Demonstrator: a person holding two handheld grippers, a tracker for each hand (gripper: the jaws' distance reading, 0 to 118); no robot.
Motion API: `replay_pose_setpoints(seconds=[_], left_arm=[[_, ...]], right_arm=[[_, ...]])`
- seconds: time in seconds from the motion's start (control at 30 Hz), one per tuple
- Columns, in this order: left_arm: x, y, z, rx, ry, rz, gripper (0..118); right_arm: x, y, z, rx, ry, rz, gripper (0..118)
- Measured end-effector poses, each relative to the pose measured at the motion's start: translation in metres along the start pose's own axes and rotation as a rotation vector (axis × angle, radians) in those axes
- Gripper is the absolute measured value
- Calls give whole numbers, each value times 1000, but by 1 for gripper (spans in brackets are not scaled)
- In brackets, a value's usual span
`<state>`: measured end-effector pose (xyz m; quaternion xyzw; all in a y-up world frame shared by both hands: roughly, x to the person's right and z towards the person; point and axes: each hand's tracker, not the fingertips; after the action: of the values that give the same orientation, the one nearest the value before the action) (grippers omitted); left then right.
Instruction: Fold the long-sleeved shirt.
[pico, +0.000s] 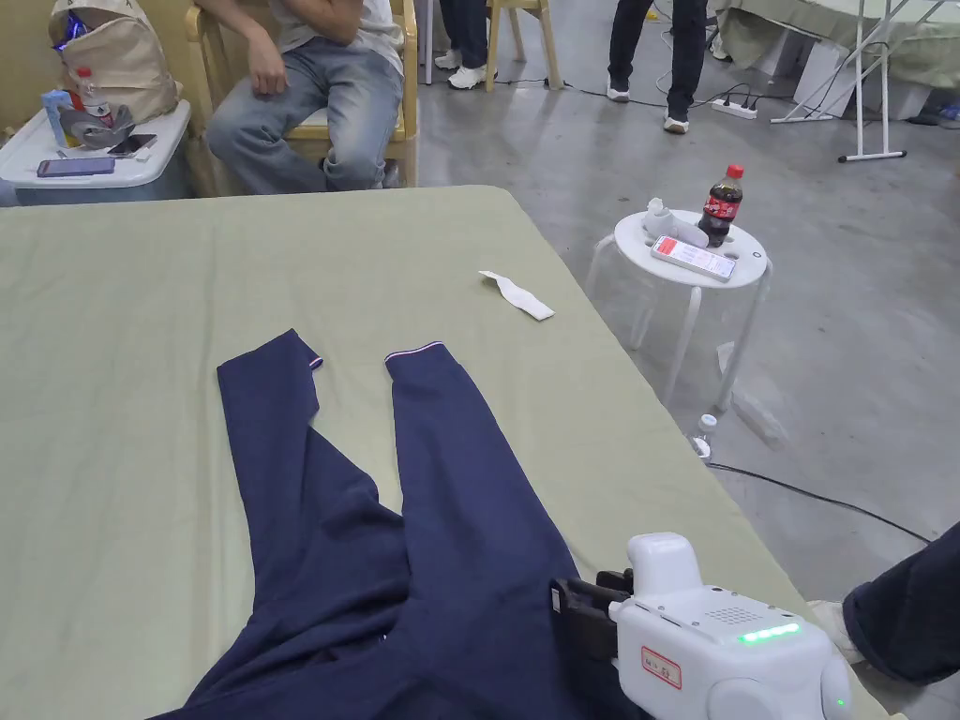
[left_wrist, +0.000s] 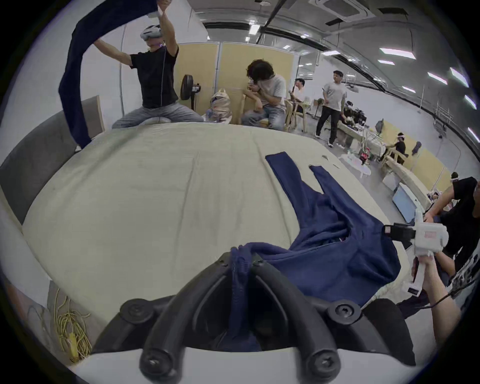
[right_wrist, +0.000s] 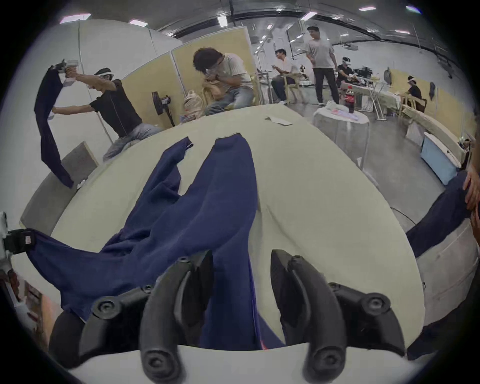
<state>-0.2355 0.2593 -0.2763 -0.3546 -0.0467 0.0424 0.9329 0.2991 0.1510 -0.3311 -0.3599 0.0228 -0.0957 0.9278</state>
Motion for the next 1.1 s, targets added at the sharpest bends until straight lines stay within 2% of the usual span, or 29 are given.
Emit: replay_pose_setpoints(seconds=[0.03, 0.07, 0.13, 0.17, 0.27, 0.33, 0.47, 0.77, 0.93, 1.0, 1.1], left_arm=[[0, 0, -2, -4, 1, -1, 5], [0, 0, -4, -6, 3, 0, 5], [-5, -4, -10, -15, 1, 14, 5], [-5, -4, -11, -20, -3, 23, 5], [-1, -3, -10, -27, -10, 33, 5], [1, -4, -5, -21, -5, 29, 5], [-3, 1, 22, 76, -20, 42, 5], [-31, 21, 126, 351, 3, 80, 5], [-42, 56, 184, 529, 7, 78, 5], [-46, 80, 201, 577, -6, 71, 5], [-56, 121, 212, 643, -6, 44, 5]], right_arm=[[2, 1, -5, -2, 4, 3, 16], [-2, 2, -9, -5, -23, 18, 6], [-9, 2, -10, 10, -48, 63, 4], [-11, 1, -7, 12, -29, 63, 3], [-14, 1, 3, 18, 74, -6, 2], [-18, -1, 19, 96, 4, 38, 2], [-34, 8, 86, 247, 59, 20, 2], [-68, 22, 221, 535, 94, 79, 2], [-93, 67, 271, 661, 125, 120, 2], [-101, 99, 283, 715, 156, 158, 2], [-110, 155, 289, 724, 154, 177, 2]])
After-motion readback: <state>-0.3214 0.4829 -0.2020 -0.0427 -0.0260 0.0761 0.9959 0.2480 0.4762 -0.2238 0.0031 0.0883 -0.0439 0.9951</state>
